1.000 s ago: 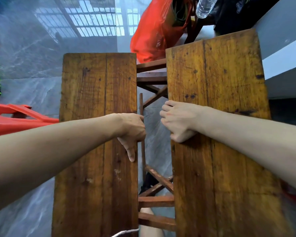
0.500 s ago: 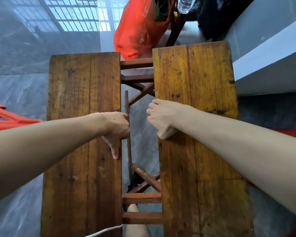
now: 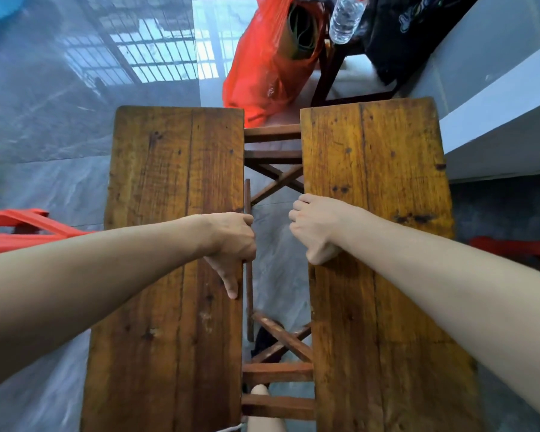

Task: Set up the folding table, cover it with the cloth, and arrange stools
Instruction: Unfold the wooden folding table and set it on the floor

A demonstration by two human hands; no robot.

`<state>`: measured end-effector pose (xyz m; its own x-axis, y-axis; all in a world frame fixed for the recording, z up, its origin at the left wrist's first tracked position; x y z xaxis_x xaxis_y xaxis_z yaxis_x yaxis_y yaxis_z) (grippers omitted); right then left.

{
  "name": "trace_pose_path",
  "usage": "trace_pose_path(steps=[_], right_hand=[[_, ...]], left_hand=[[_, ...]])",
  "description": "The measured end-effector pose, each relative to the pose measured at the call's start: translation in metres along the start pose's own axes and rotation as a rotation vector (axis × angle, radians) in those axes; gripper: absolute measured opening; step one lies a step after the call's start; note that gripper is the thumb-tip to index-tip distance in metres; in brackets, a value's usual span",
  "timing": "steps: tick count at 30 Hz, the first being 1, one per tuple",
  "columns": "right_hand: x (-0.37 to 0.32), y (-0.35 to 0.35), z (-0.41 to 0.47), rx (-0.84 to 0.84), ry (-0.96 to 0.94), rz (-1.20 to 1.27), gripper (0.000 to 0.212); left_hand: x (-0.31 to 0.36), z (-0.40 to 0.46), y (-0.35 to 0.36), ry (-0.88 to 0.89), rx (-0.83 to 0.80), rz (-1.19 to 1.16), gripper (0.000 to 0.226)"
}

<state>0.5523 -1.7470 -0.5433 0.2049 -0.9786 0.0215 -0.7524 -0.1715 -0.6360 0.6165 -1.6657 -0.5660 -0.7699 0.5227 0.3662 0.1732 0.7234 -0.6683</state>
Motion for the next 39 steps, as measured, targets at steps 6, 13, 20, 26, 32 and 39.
trace_pose_path(steps=[6,13,20,26,32,39], right_hand=[[-0.001,0.014,-0.008,0.024,0.035,0.078,0.049],[0.009,0.049,-0.010,0.036,0.133,0.206,0.056],[0.011,0.043,-0.002,0.095,0.179,0.216,0.056],[0.011,0.040,-0.006,0.043,0.175,0.242,0.057],[0.009,0.034,-0.009,0.001,0.180,0.270,0.055],[-0.003,0.035,0.000,0.007,0.160,0.265,0.051]], left_hand=[[-0.002,0.001,-0.008,-0.049,-0.113,0.097,0.061],[-0.011,0.009,-0.013,-0.062,-0.088,0.212,0.077],[-0.027,0.008,-0.004,-0.184,-0.132,0.279,0.084],[-0.021,0.009,-0.006,-0.182,-0.116,0.256,0.087],[-0.017,0.005,-0.005,-0.185,-0.103,0.250,0.087],[-0.012,0.015,0.004,-0.161,-0.109,0.280,0.080]])
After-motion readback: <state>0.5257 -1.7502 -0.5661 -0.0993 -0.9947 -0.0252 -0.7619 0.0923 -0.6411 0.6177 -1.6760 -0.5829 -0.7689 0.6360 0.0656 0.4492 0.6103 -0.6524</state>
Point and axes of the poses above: each hand's wrist, its own z-axis towards the middle knuckle, its own y-axis out of the palm, x = y × z, the point moved 6 cm from there along z, towards the middle knuckle, and after that the axes turned 4 degrees about -z, right-handed, at the moved point
